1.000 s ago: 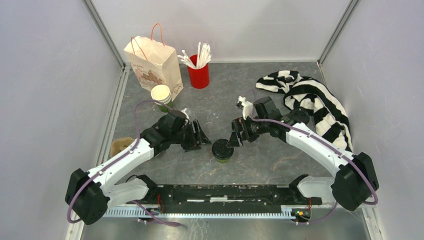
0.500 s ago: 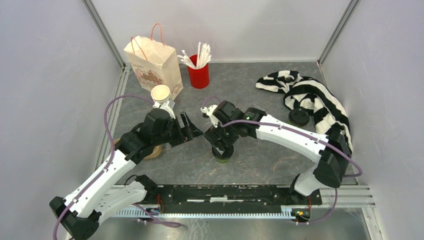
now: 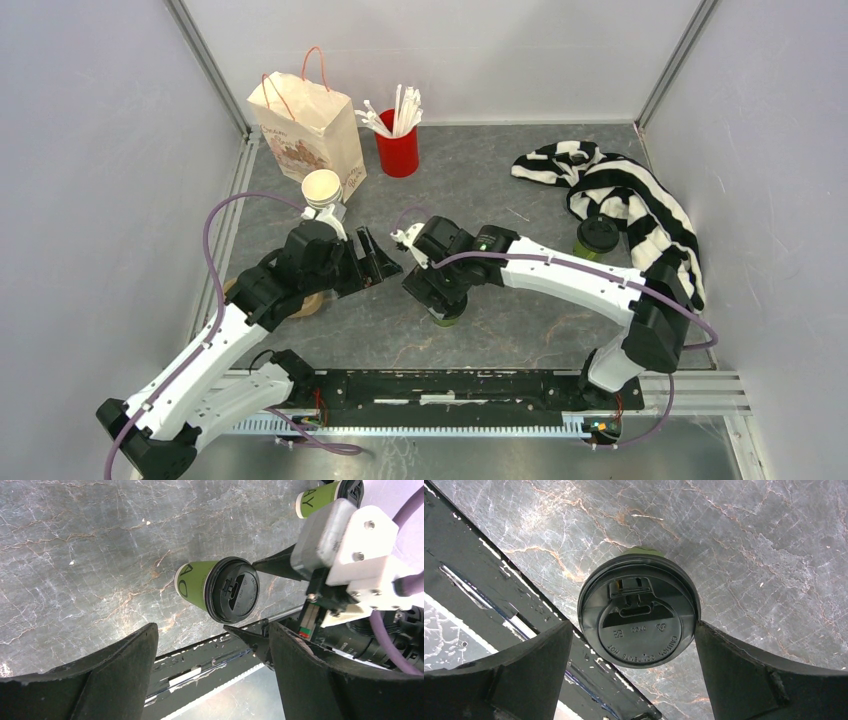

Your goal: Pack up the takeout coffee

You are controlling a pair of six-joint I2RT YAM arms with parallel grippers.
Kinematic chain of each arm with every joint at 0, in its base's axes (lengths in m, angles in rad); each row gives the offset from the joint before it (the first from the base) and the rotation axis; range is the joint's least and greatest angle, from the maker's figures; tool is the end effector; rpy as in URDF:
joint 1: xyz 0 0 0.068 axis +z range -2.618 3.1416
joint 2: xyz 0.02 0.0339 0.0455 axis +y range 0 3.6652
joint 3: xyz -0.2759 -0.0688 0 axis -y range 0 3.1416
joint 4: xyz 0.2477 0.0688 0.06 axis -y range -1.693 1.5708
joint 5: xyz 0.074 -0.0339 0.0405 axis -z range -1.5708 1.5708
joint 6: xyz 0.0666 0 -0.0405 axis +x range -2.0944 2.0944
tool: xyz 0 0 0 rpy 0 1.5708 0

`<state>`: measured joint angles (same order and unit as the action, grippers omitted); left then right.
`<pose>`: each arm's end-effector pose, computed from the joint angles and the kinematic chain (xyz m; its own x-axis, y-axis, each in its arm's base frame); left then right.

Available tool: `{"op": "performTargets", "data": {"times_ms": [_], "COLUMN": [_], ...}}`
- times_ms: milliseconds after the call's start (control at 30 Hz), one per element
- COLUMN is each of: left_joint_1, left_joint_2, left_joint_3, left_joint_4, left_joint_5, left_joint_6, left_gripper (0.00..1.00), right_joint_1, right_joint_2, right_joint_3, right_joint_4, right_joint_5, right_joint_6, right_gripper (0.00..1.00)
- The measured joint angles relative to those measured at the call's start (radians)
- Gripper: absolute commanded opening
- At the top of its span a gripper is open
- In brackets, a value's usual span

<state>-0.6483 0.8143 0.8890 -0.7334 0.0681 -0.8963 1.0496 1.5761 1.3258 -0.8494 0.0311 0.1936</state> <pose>0.1441 -0.1149 0.3065 -0.8087 -0.3649 -0.4613 0.0219 0.7650 -0.6436 0.1711 0.2939 0.2609 -0.6008 -0.6602 -0.4507 -0.7584 0.6491 0.0601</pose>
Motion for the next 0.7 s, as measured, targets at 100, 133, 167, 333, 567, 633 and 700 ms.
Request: {"op": "performTargets", "data": {"times_ms": [100, 133, 167, 333, 567, 633, 700], "left_joint_1": [0.0, 0.0, 0.0, 0.0, 0.0, 0.0, 0.0], "left_joint_2": [0.0, 0.0, 0.0, -0.003, -0.009, -0.008, -0.002], "left_joint_3": [0.0, 0.0, 0.0, 0.0, 0.0, 0.0, 0.0], "left_joint_4": [-0.001, -0.002, -0.003, -0.018, -0.032, -0.034, -0.035], "left_joint_5": [0.0, 0.0, 0.0, 0.0, 0.001, 0.002, 0.003], "left_joint_6": [0.0, 0.0, 0.0, 0.0, 0.0, 0.0, 0.0], "left_gripper": [0.88, 0.88, 0.88, 0.88, 0.88, 0.88, 0.88], "right_joint_1": [0.015, 0.018, 0.023, 0.031, 0.038, 0.037, 0.023], "right_joint_2": [0.019, 0.024, 0.028, 0.04, 0.039, 0.034, 0.022], "right_joint_3": [0.002, 0.004, 0.006, 0.017, 0.017, 0.016, -0.004], "right_joint_4": [0.001, 0.0, 0.001, 0.001, 0.003, 0.008, 0.027], "right_joint_5": [0.008, 0.016, 0.027, 0.06, 0.097, 0.122, 0.147], "right_joint_6": [0.001, 0.0, 0.001, 0.008, 0.034, 0.041, 0.045], "right_gripper": [0.98, 0.97, 0.95, 0.86, 0.82, 0.82, 0.82]}}
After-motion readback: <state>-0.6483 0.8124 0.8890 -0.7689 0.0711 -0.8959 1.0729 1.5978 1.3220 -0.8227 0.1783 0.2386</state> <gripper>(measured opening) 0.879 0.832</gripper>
